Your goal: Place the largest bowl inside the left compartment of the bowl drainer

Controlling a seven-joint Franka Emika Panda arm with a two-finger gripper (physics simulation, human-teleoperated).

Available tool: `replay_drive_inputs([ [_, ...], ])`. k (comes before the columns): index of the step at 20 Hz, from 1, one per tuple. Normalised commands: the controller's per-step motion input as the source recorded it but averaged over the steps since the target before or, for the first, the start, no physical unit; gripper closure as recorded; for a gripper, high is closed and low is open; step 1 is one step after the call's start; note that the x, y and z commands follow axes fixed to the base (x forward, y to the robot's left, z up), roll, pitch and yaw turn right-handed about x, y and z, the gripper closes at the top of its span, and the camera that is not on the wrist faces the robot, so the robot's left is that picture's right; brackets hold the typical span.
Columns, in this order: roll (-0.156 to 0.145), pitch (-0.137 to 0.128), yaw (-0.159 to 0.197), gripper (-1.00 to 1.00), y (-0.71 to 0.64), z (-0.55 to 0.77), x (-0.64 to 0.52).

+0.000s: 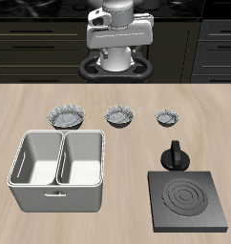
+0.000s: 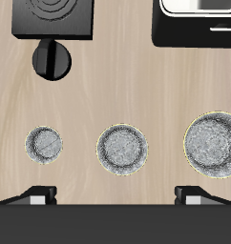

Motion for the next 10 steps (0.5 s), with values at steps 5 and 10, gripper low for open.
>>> replay_drive_inputs([
  [5,0.025,0.003,0.023,-1.00,-0.43,0.02,0.04],
  [10,-0.058,0.018,0.029,-1.00,-0.55,-0.07,0.02],
])
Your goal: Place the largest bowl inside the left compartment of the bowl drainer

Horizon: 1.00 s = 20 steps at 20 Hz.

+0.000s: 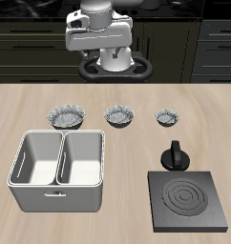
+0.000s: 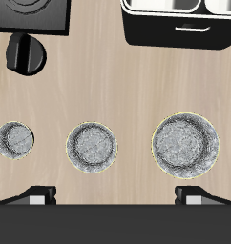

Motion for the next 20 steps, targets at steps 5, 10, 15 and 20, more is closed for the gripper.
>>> replay_drive_inputs([
  [5,-0.052,0.015,-0.016,-1.00,-0.74,-0.01,-0.01],
  [10,-0.024,-0.003,-0.016,-1.00,-0.42,0.02,-0.02],
  [15,-0.011,0.000,0.020,-1.00,-0.35,0.01,-0.04],
  [20,-0.005,-0.024,-0.007,-1.00,-0.28,0.07,0.01],
])
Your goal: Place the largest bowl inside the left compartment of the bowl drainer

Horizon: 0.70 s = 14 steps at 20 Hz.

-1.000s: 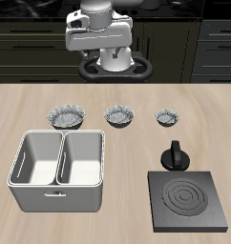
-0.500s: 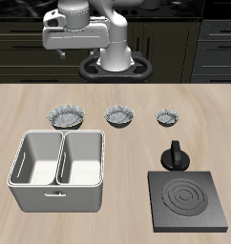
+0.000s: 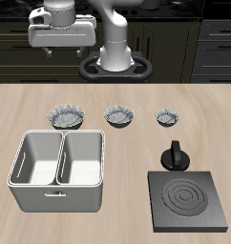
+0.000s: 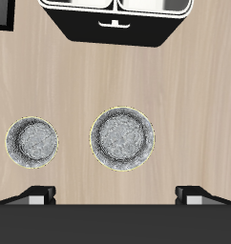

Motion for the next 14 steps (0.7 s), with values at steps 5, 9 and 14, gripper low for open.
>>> replay_drive_inputs([
  [5,0.036,0.018,0.006,-1.00,-0.34,0.02,0.05],
  [9,-0.041,-0.004,-0.040,-1.00,-0.51,0.06,0.05],
  [14,-0.018,0.008,-0.019,-1.00,-0.25,0.00,-0.01],
])
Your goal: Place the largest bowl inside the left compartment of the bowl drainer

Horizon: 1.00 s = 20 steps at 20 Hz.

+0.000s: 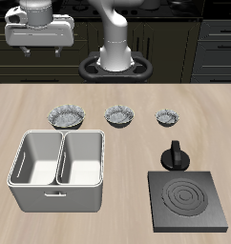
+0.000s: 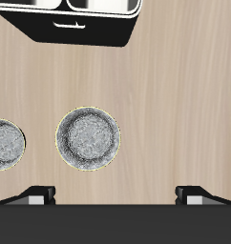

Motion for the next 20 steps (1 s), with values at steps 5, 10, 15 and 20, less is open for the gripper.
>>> replay_drive_inputs([
  [5,-0.001,0.010,-0.010,-1.00,-0.13,-0.07,0.09],
  [10,0.024,0.007,0.004,-1.00,0.07,-0.22,0.06],
  [15,0.016,0.021,-0.018,-1.00,0.02,-0.38,0.00],
  [20,0.002,0.004,0.000,-1.00,-0.03,-0.33,-0.06],
])
